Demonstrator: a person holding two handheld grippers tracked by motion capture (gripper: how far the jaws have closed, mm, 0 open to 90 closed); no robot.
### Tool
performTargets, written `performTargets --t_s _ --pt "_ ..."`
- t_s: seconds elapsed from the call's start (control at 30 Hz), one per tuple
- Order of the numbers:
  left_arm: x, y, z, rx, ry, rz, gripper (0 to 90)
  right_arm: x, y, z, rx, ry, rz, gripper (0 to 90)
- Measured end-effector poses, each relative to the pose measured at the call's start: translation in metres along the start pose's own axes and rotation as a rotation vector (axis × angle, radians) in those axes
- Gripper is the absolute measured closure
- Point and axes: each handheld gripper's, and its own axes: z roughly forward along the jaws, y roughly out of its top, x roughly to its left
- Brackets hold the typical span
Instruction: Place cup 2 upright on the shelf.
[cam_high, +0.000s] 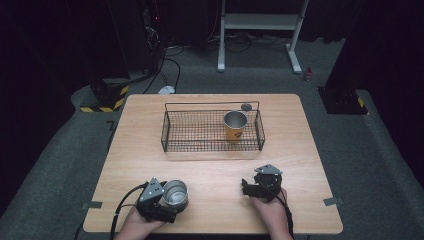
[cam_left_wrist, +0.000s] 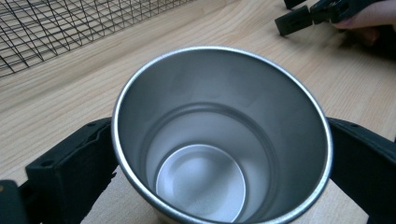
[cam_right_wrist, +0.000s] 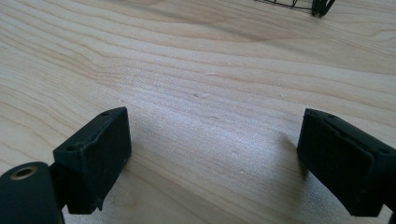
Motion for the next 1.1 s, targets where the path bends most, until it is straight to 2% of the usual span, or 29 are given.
performTargets --t_s 0.37,0.5,0.53,0.7,0.8,1.1 --pt "0.0024 -0.0037 0.0007 0.003 0.016 0.003 0.9 -0.0002 0.0000 0.0001 -0.001 0.001 -0.001 9.8" --pt "0.0029 -0.0040 -0.0014 -0.020 0.022 0.023 7.0 -0.0003 0.0000 0.0001 -0.001 0.002 -0.002 9.7" --pt "0.0026 -0.0043 -0.0018 -0.029 0.023 0.014 7.0 -0.0003 0.0000 0.0001 -0.001 0.002 -0.002 9.7" --pt "0.0025 -0.0055 -0.0028 -0.052 0.015 0.031 14.3 -0.0001 0.0000 0.0000 0.000 0.002 0.001 9.8" --pt "0.0022 -0.0059 -0.0026 -0.056 0.007 0.026 16.9 -0.0002 0.0000 0.0001 0.000 0.002 -0.002 9.8" --pt "0.0035 -0.0054 -0.0036 -0.062 0.025 0.037 18.2 -0.0002 0.0000 0.0000 0.000 0.002 -0.001 9.7"
